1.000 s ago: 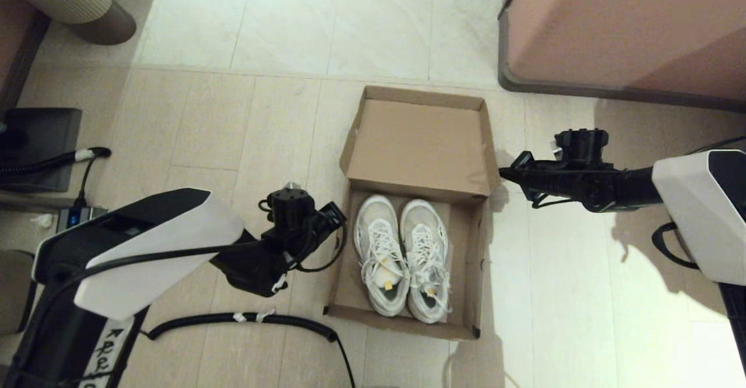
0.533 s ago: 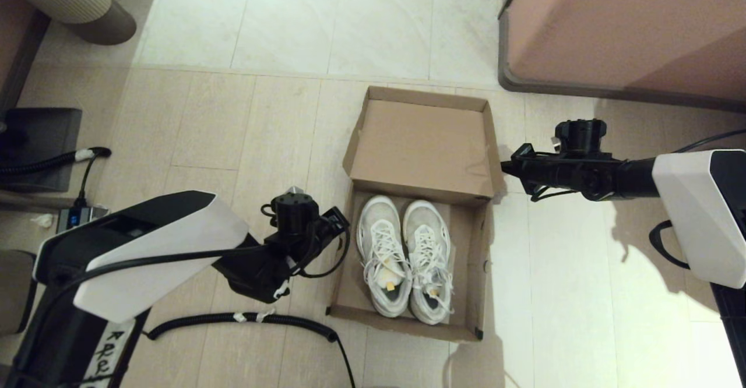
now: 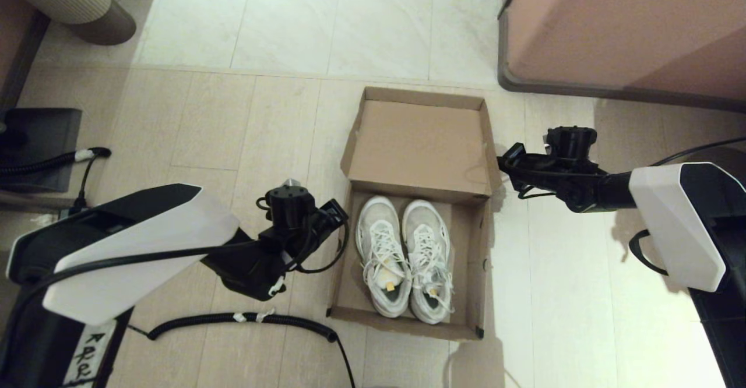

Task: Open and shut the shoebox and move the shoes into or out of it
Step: Close the shoe box

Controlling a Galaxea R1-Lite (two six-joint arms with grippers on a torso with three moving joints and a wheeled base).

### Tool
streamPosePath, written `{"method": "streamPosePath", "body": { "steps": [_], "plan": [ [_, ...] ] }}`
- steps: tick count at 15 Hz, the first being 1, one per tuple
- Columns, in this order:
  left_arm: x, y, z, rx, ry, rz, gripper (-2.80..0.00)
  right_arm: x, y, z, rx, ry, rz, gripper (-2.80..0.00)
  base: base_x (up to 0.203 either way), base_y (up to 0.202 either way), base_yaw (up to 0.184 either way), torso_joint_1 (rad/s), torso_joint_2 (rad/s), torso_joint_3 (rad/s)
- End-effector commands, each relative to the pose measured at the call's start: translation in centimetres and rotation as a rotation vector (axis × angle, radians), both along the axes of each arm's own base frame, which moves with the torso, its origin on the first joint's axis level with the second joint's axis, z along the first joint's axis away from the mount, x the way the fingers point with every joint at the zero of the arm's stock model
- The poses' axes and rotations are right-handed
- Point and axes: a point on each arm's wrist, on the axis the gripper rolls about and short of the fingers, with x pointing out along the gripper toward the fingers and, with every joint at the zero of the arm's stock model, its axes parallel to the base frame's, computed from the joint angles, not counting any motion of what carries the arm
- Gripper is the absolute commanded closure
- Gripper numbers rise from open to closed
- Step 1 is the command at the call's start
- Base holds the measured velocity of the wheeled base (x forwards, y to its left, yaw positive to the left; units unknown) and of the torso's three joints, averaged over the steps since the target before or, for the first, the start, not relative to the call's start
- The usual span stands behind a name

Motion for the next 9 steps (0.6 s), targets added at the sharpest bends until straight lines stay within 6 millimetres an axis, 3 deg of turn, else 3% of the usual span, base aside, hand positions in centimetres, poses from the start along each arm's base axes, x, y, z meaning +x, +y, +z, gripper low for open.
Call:
{"method": "streamPosePath", "body": {
  "steps": [1, 5, 9],
  "plan": [
    [-0.3, 0.0, 0.9, -0.013, -0.017, -0.001, 0.00, 0.6, 0.7, -1.8, 0.015, -0.021, 0.018, 0.00, 0.000, 0.000, 0.000, 0.000, 0.00, 0.000],
    [-0.2, 0.0, 0.6, -0.012, -0.014, -0.001, 0.00, 0.9, 0.7, -3.3, 0.098, 0.046, 0.015, 0.00, 0.000, 0.000, 0.000, 0.000, 0.00, 0.000],
    [0.1, -0.1, 0.4, -0.016, -0.022, -0.003, 0.00, 1.0, -0.5, -3.3, 0.261, 0.087, 0.103, 0.00, 0.000, 0.000, 0.000, 0.000, 0.00, 0.000]
  ]
}}
